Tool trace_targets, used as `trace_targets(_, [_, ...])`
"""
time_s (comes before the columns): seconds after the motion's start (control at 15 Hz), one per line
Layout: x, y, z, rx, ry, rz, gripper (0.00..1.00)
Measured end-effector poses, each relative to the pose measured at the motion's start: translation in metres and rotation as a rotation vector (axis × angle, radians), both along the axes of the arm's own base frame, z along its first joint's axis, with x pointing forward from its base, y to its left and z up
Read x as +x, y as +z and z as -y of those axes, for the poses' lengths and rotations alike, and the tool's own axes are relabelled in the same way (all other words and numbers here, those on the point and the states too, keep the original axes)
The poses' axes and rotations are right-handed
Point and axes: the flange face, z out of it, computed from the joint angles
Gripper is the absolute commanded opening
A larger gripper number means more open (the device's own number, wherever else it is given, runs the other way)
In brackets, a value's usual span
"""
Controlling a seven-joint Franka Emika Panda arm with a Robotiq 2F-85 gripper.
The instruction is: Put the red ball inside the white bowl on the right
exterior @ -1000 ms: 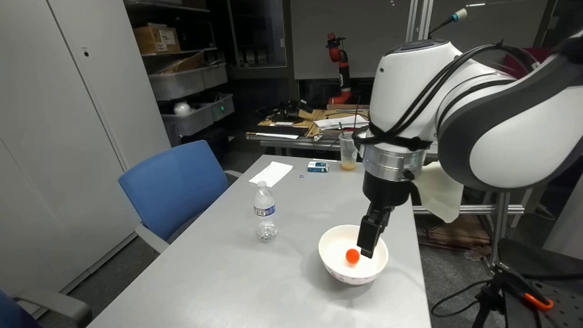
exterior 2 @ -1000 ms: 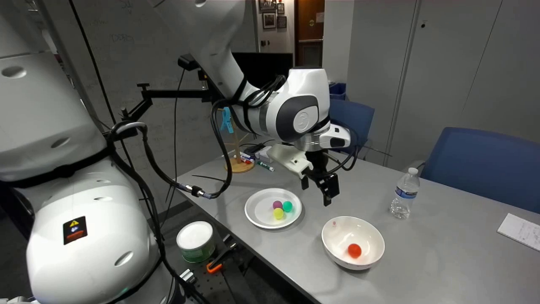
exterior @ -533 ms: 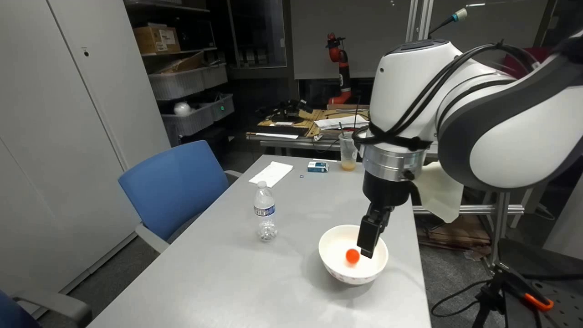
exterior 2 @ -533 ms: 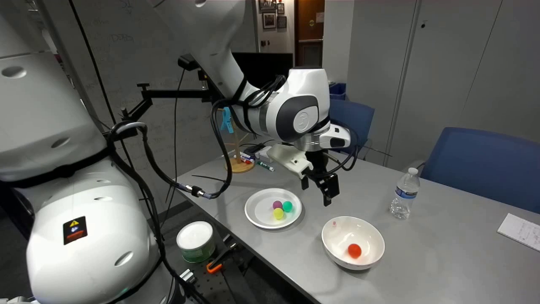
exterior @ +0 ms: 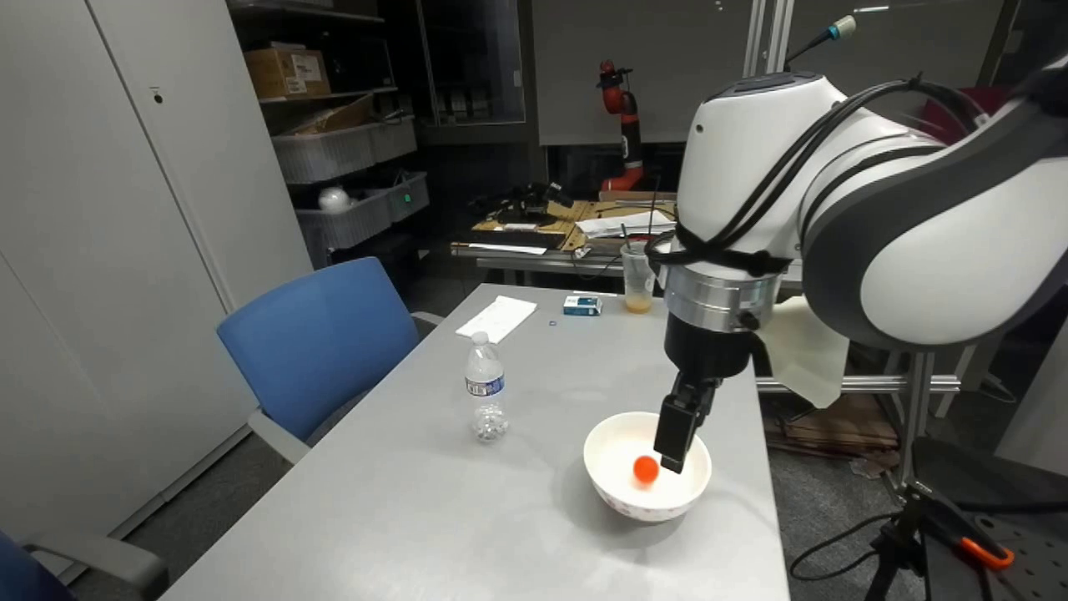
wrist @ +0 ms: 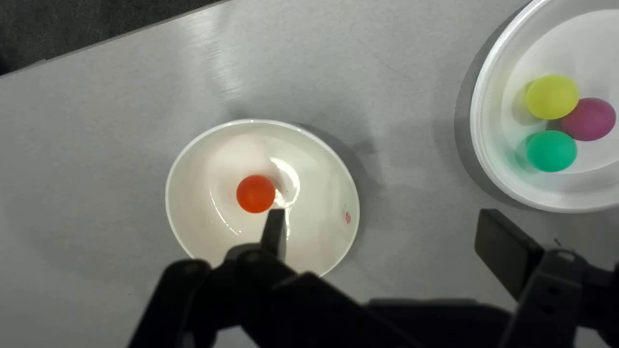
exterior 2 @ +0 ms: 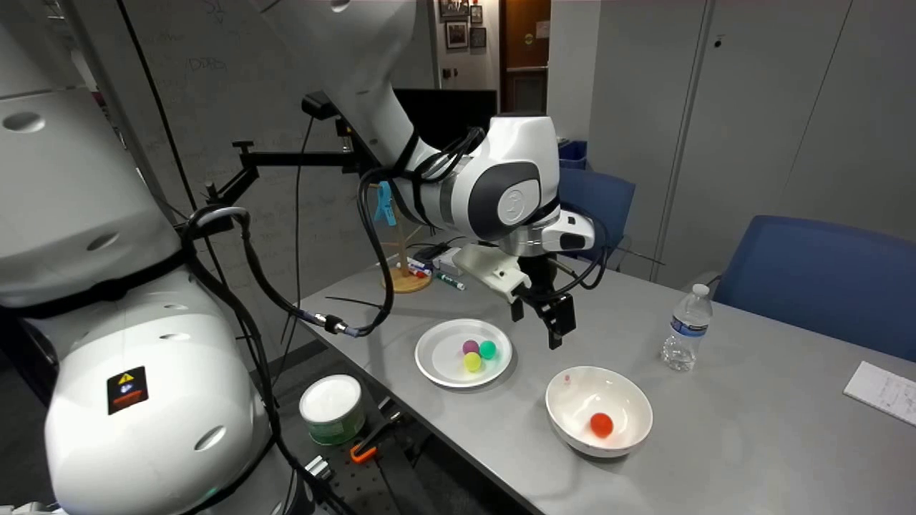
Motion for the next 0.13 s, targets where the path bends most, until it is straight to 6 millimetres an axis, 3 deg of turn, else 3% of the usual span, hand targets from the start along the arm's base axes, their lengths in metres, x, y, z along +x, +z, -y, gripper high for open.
trace_targets(0.13, [0.0000,0.0000,0.0000,0.000,0.000,0.000,1.00])
